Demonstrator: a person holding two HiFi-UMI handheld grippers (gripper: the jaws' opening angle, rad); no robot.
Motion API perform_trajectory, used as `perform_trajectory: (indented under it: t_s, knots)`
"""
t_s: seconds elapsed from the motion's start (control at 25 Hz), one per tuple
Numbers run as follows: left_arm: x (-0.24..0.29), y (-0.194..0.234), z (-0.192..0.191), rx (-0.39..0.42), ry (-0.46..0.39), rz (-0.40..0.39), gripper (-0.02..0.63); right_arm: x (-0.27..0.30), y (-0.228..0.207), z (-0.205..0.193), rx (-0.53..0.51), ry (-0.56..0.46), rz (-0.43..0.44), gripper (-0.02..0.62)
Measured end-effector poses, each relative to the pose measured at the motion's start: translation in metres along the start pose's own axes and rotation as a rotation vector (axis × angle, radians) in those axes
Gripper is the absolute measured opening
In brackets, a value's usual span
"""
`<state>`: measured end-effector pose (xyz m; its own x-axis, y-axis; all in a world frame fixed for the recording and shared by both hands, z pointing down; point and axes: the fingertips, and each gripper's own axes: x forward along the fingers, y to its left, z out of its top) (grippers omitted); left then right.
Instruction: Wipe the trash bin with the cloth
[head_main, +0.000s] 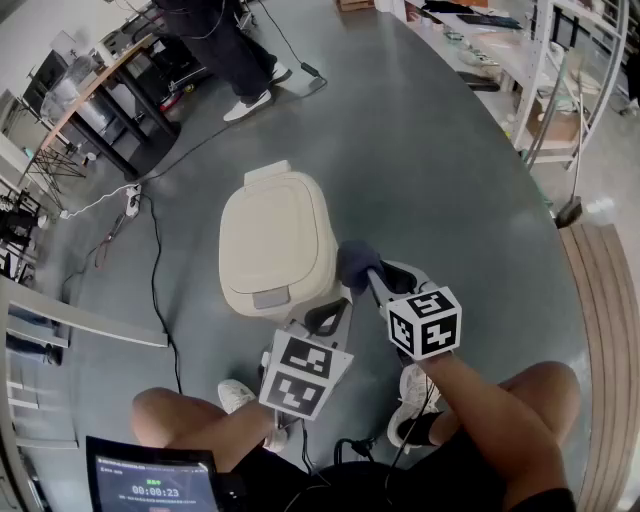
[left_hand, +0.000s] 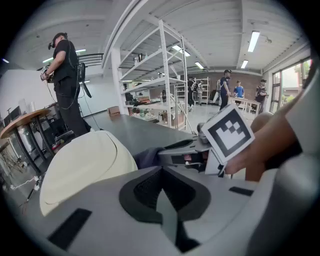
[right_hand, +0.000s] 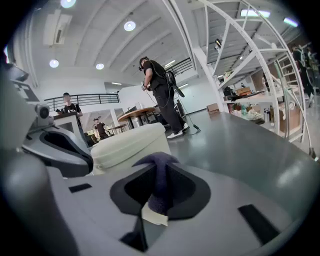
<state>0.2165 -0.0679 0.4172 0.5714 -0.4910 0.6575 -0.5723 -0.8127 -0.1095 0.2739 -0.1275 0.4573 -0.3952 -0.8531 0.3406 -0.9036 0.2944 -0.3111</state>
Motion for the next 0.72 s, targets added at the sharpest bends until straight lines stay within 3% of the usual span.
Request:
perform_trajectory:
  t_s: [0.32,0.72]
  knots:
    - [0.004,-0.004,-0.015,0.061,0.031,-0.001,0.002,0.024,0.016,-0.032,-0.019,0.098,0.076,0.064]
    - [0.025,-0.009,-0.069,-0.017,0.146,-0.103,0.002,0.059,0.014,-0.089,-0.096,0.264,0.089,0.064]
